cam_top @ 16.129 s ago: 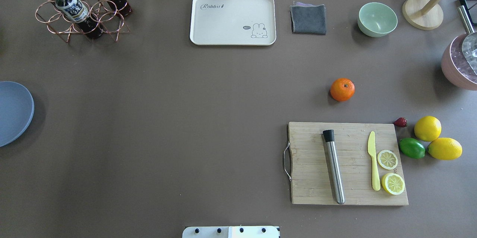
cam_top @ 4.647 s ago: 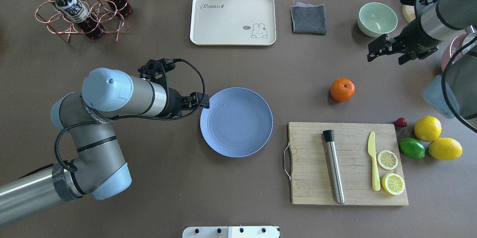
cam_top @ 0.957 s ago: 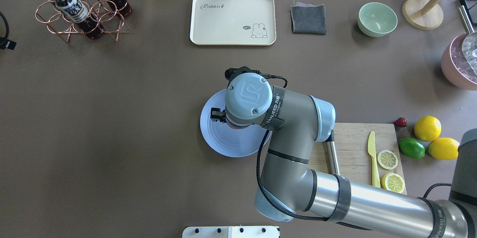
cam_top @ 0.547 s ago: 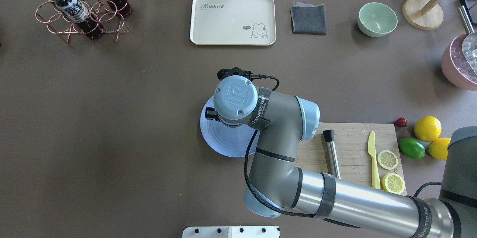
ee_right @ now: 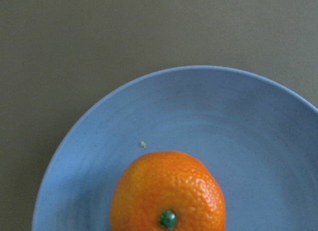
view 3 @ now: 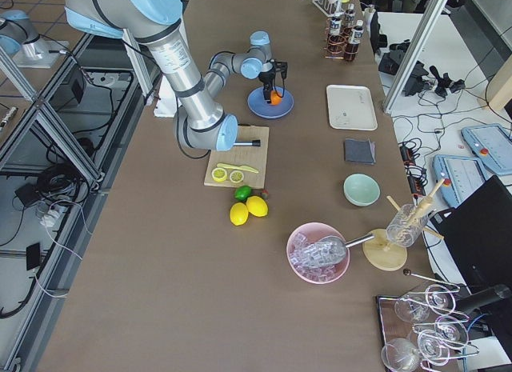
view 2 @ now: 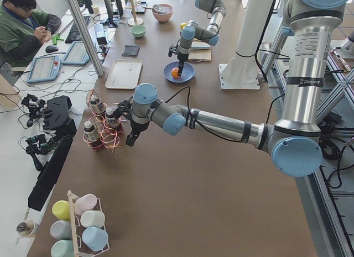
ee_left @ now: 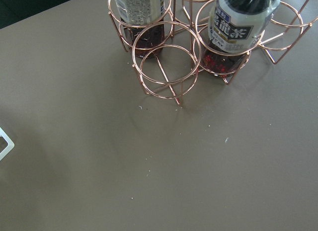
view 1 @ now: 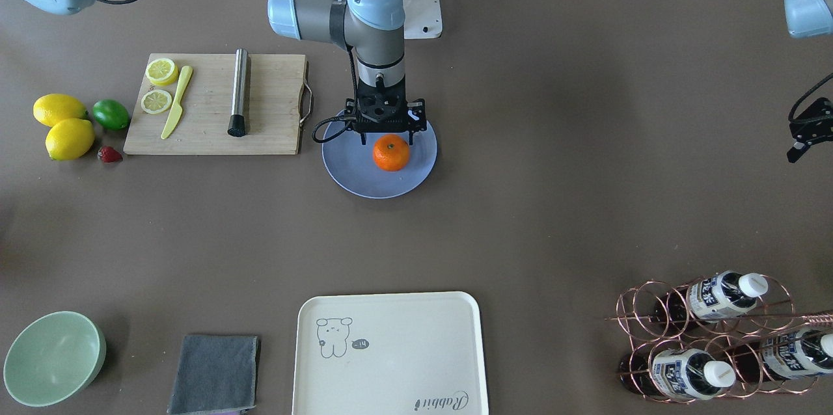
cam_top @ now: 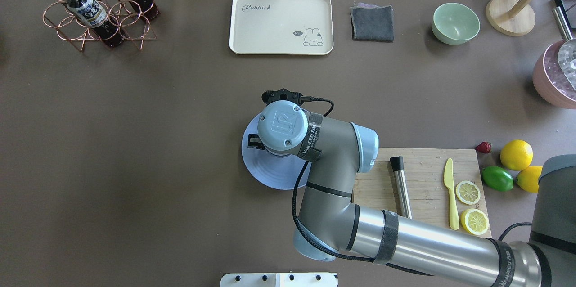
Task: Pick orange to plate
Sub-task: 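Lower the orange onto the plate and open the right gripper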
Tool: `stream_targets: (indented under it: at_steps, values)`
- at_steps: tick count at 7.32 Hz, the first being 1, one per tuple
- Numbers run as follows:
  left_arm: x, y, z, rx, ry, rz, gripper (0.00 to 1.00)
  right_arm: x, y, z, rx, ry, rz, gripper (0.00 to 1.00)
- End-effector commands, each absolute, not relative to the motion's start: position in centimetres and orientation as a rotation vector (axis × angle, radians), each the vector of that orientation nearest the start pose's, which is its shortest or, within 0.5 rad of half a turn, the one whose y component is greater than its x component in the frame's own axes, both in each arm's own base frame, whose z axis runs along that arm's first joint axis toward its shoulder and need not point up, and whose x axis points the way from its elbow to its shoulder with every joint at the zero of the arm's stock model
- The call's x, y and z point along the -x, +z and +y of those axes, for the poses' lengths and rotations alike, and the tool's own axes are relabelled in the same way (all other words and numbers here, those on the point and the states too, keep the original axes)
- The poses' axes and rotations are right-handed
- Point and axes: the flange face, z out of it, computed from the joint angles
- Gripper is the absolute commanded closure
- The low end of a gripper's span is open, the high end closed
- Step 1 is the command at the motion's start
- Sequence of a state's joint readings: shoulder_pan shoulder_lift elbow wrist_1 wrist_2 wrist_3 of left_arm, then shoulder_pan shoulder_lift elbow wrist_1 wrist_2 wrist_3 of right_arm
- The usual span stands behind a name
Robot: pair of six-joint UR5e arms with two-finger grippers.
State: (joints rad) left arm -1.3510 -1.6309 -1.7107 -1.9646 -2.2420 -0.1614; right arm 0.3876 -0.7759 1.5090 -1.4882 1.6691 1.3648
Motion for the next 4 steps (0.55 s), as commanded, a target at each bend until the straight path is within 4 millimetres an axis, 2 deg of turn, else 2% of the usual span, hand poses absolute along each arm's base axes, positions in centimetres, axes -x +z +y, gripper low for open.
stream_targets:
  at_steps: [1, 2, 3, 4]
  values:
    - [-2.5, 53.1, -54.1, -0.453, 0.27, 0.723, 0.02, 59.6, 18.7, -39.9, -0.127, 0.141, -0.805, 0.0]
    - [0.0, 54.3, -54.3, -0.476, 0.299, 0.693, 0.02, 54.8, 17.7, -41.2, -0.072, 0.146, -0.802, 0.0]
    - [1.9, 55.3, -54.1, -0.465, 0.307, 0.669, 0.02, 49.1, 17.2, -42.7, -0.038, 0.139, -0.815, 0.0]
    - [3.0, 57.8, -52.3, -0.432, 0.336, 0.643, 0.02, 43.0, 17.1, -43.9, -0.044, 0.133, -0.823, 0.0]
